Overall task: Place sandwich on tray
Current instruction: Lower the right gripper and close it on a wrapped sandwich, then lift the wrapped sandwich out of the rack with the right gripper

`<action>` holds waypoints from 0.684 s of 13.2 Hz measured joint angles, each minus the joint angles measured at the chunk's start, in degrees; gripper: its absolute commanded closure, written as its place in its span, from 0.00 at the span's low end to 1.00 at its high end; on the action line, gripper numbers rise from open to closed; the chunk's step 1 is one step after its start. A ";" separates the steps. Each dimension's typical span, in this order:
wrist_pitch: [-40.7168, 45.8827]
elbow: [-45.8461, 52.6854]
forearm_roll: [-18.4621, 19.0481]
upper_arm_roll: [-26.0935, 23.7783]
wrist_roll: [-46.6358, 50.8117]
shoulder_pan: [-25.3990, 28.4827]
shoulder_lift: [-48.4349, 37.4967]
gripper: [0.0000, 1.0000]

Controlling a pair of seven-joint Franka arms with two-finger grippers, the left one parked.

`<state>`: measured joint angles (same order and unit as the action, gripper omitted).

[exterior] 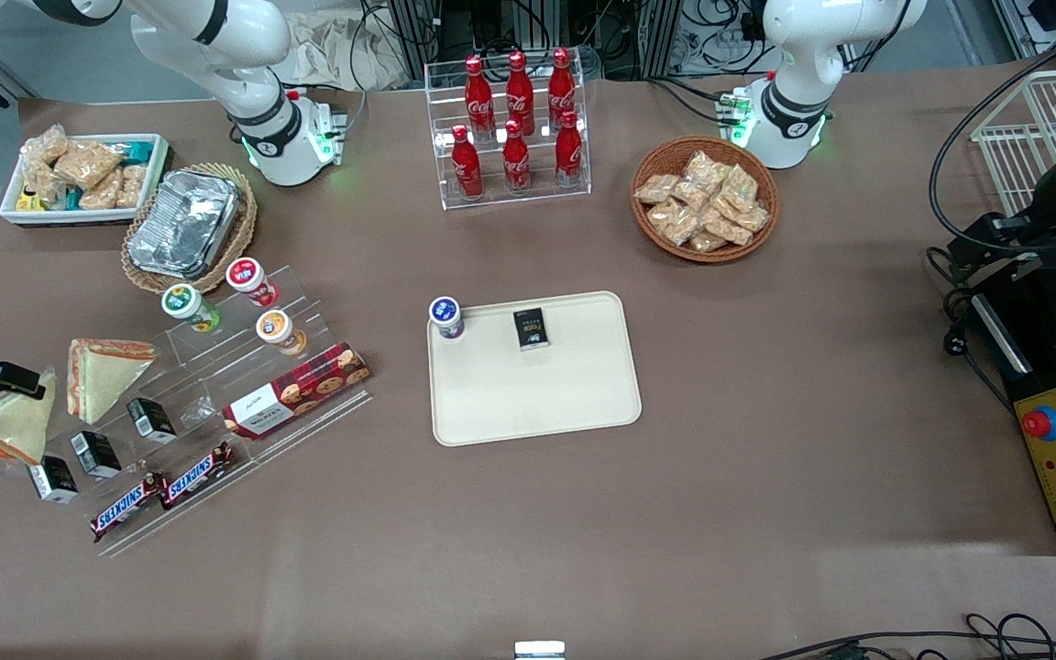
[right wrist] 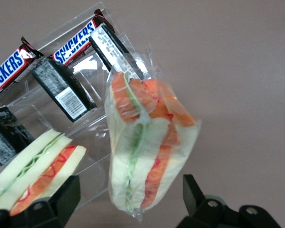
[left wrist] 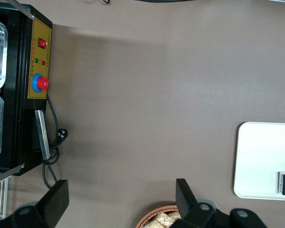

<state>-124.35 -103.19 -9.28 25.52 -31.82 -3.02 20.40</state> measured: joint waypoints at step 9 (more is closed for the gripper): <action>-0.38 0.37 -0.78 0.06 -3.70 -0.02 0.65 1.00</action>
<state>-124.73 -102.83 -10.06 25.58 -35.52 -3.04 21.05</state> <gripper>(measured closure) 0.709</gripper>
